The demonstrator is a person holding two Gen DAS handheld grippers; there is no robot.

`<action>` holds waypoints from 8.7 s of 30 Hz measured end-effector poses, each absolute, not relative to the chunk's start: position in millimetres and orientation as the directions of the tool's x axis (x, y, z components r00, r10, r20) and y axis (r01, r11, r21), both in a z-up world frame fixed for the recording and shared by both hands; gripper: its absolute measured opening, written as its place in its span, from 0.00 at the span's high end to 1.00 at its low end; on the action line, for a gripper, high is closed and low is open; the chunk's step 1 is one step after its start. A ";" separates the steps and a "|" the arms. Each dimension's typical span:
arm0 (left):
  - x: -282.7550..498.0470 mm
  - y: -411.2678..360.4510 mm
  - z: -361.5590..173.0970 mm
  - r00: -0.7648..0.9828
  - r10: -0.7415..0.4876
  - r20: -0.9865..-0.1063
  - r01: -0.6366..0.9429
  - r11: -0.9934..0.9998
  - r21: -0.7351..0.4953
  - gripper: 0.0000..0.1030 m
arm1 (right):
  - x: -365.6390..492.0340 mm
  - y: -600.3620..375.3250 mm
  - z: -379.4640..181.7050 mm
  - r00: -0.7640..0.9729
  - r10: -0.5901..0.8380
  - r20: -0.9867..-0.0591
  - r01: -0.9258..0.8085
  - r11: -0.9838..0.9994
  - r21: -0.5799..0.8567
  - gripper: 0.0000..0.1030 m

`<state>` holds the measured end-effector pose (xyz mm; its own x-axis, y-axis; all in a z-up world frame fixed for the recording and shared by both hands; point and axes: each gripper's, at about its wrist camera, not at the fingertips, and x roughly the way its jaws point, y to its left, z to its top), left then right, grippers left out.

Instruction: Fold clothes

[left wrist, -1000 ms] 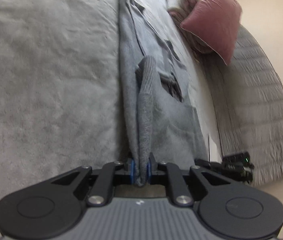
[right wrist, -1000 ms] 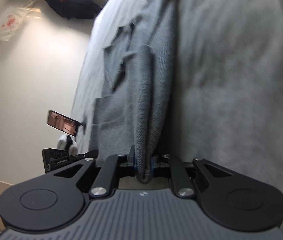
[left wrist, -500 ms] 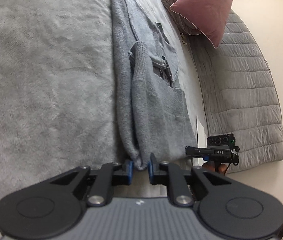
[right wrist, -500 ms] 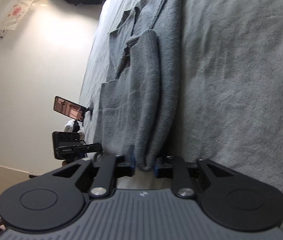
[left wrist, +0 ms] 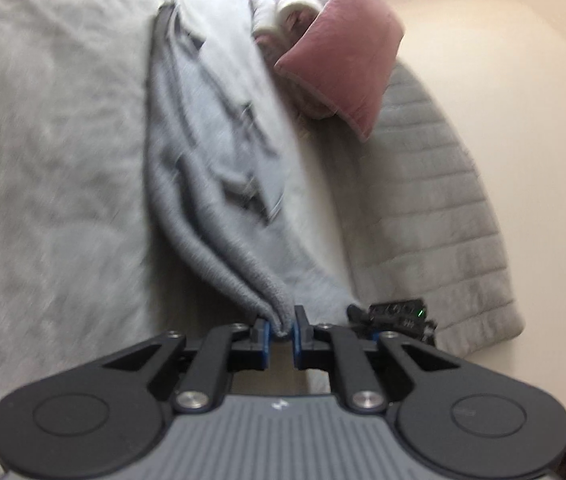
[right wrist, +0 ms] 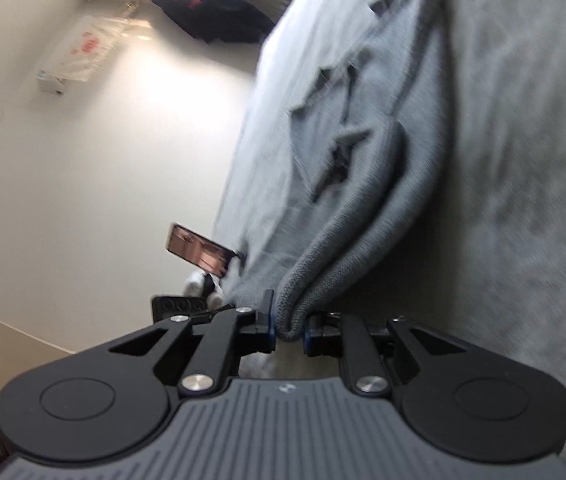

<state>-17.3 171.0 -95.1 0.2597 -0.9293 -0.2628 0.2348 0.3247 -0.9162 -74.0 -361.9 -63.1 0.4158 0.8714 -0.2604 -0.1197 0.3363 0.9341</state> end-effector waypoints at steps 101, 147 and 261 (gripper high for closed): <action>208.2 48.5 -78.2 0.806 -0.225 -0.547 0.159 0.973 -0.165 0.60 | 150.4 -297.8 -76.2 0.845 0.181 -0.504 -0.086 0.975 0.207 0.68; 117.9 107.2 -93.9 0.632 -0.551 -0.544 0.003 0.704 -0.710 0.81 | 34.4 -330.2 -80.8 0.794 0.397 -0.461 0.086 0.677 0.731 0.76; -22.1 131.6 -85.2 0.640 -0.630 -0.439 0.112 0.642 -0.758 0.82 | -43.7 -191.3 -62.4 0.686 0.432 -0.585 -0.348 0.902 0.257 0.87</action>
<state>-22.1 131.6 -85.2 0.6400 -0.6303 -0.4395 0.1121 0.6424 -0.7582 -43.7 -191.3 -62.4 0.6865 0.4316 -0.5852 -0.3476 0.9017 0.2572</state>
